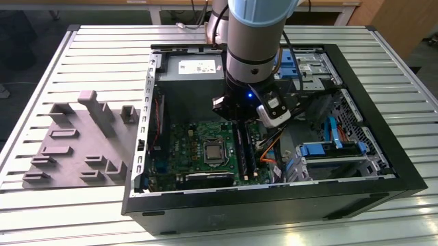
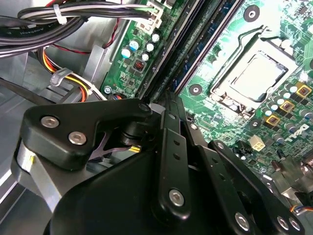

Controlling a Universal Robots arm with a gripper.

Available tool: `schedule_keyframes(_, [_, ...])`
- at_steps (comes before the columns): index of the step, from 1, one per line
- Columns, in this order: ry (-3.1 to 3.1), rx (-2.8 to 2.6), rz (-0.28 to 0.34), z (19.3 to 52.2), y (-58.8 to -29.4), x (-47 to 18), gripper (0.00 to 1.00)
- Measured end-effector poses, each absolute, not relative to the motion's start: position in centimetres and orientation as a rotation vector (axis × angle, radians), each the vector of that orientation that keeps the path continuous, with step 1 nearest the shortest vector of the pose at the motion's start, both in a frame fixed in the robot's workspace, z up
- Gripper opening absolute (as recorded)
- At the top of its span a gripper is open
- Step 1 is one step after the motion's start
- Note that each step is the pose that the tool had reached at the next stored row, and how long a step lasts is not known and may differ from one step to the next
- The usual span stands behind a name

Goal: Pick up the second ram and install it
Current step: 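Press down the second ram until it locks into place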

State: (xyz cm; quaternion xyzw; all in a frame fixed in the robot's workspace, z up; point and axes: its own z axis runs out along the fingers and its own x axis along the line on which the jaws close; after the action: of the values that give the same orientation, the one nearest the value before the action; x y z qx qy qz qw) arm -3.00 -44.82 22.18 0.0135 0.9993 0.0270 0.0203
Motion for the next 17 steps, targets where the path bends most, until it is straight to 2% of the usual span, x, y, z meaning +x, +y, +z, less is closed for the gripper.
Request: schedule_keyframes(17, [3.1, 0.042, 0.084, 21.61, -44.82, -3.0, 0.11])
